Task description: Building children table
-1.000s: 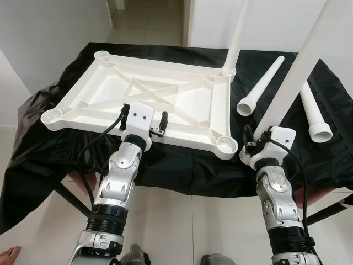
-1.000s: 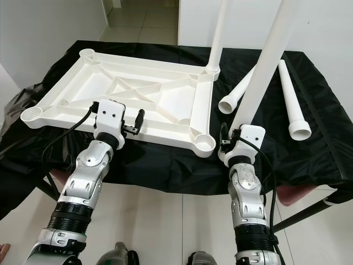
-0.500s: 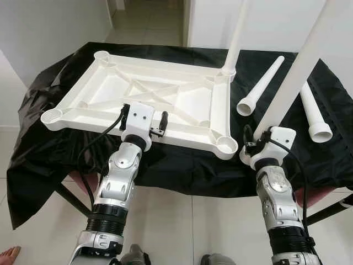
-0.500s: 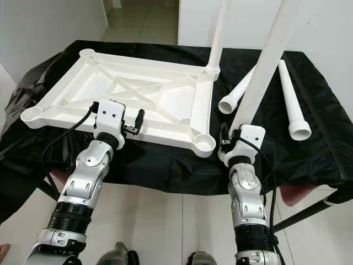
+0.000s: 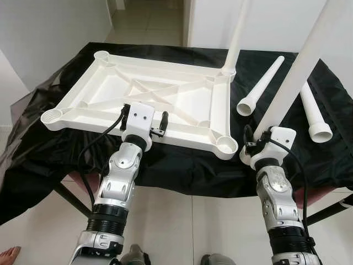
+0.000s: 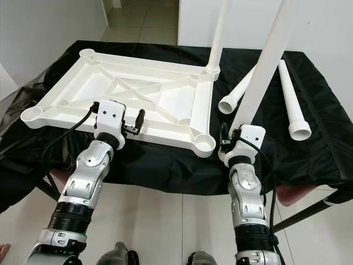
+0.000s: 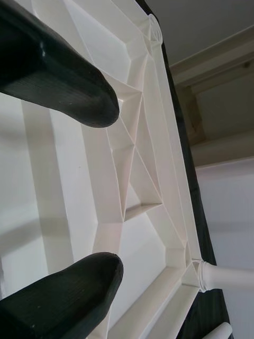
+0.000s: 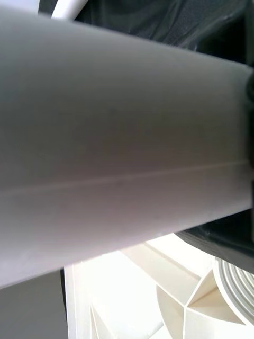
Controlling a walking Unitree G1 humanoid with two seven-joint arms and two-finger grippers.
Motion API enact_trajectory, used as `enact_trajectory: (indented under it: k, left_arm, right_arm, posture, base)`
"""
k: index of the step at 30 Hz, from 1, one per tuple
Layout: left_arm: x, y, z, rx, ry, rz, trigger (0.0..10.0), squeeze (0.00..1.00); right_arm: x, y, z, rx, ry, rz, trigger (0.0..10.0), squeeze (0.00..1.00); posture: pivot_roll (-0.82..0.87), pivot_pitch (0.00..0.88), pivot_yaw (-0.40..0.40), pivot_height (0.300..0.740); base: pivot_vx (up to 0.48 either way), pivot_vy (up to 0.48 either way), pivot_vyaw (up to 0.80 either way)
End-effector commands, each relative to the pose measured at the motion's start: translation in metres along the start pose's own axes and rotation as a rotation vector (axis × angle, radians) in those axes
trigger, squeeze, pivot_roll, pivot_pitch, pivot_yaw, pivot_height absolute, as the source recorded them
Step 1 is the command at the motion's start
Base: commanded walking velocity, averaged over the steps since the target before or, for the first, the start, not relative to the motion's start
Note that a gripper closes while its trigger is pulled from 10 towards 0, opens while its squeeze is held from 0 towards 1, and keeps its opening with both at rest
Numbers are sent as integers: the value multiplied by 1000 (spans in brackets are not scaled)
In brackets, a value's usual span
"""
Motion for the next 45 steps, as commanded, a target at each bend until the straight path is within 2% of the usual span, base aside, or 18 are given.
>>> enact_trajectory:
  k: [1,19,20,45]
  left_arm:
    - [7,1,-4,14,-5,77,10000,0]
    - [6,1,-4,13,-5,76,10000,0]
    - [6,1,-4,12,-5,75,10000,0]
    - [6,1,-4,12,-5,75,10000,0]
  right_arm:
    - [1,-4,4,-9,1,2,10000,0]
    - [-2,-7,6,-16,5,-2,10000,0]
    - [-2,-7,6,-16,5,-2,10000,0]
    - [-2,-7,6,-16,5,-2,10000,0]
  posture:
    - [-29,0,0,740]
    - [-29,0,0,740]
    - [-29,62,54,740]
    - [-29,62,54,740]
  base:
    - [0,0,0]
    - [0,0,0]
    - [0,0,0]
    - [0,0,0]
Point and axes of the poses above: a point about 5 cm out from each wrist's last joint towards the gripper, its own y axis pointing back from the gripper into the wrist, its own z axis along the axis of the wrist's last joint, x = y × z, the point moved 5 cm from there along -y, pointing out of the wrist towards the gripper
